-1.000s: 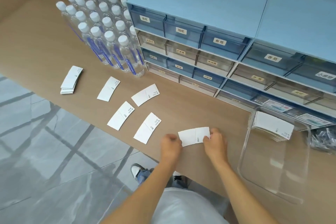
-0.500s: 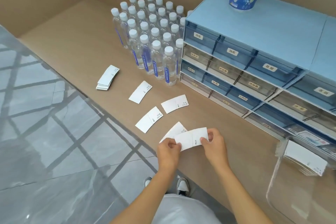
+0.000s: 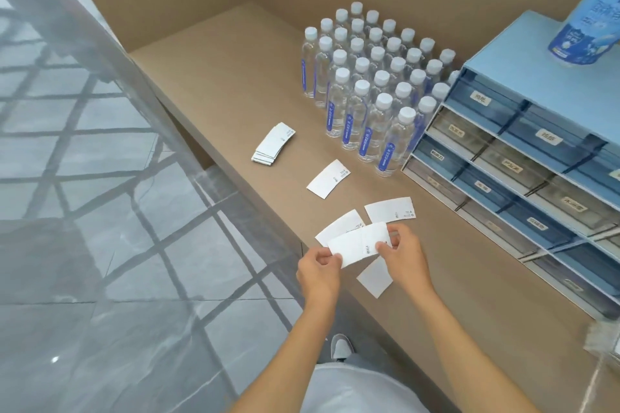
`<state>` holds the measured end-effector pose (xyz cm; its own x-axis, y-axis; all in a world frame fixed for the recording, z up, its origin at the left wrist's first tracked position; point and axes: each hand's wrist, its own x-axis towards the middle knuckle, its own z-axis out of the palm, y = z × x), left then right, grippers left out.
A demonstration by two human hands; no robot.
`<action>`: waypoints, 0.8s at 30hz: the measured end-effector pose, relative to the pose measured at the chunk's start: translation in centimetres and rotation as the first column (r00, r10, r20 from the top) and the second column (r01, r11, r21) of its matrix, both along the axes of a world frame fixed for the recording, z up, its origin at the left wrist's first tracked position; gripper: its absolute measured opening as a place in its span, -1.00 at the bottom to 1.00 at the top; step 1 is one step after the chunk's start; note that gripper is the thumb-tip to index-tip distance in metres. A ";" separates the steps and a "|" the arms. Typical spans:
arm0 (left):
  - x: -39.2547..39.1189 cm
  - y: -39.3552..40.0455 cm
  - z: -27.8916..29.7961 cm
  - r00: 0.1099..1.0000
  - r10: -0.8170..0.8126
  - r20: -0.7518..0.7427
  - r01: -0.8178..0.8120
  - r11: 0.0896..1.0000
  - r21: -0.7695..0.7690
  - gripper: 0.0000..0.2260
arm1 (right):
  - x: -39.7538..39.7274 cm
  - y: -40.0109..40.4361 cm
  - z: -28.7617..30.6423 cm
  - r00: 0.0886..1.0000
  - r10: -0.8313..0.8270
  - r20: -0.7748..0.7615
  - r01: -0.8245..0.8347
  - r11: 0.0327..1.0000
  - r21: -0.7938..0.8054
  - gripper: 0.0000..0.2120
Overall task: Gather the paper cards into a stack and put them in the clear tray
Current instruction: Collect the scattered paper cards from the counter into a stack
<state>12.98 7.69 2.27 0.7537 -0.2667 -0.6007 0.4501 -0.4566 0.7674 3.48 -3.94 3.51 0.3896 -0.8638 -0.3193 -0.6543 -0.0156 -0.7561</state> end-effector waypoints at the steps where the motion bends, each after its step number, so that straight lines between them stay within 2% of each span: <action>1: 0.1 0.0 -0.2 1.000 0.014 -0.007 -0.014 1.000 0.001 -0.96 | 0.2 -0.1 0.0 1.000 0.012 -0.007 -0.012 1.000 -0.003 -0.75; 5: 0.1 -0.7 -0.9 0.999 0.037 -0.035 -0.035 0.999 0.034 -0.97 | 0.8 -1.1 -0.6 0.998 0.059 -0.038 -0.059 0.998 -0.012 -0.75; 13: -1.8 -3.0 -1.5 0.997 0.000 -0.073 0.008 0.994 0.113 -0.88 | 0.1 -3.5 -2.3 0.974 0.121 -0.193 -0.123 0.992 0.000 -0.74; 18: -3.2 -3.5 -2.0 0.998 -0.027 -0.061 0.039 0.977 0.209 -0.96 | -0.9 -4.6 -3.6 0.938 0.171 -0.301 -0.174 0.985 0.015 -0.74; 24: -4.6 -3.5 -2.5 0.998 0.020 -0.059 -0.004 0.964 0.266 -0.90 | -1.9 -4.2 -4.9 0.904 0.198 -0.378 -0.206 0.978 0.020 -0.79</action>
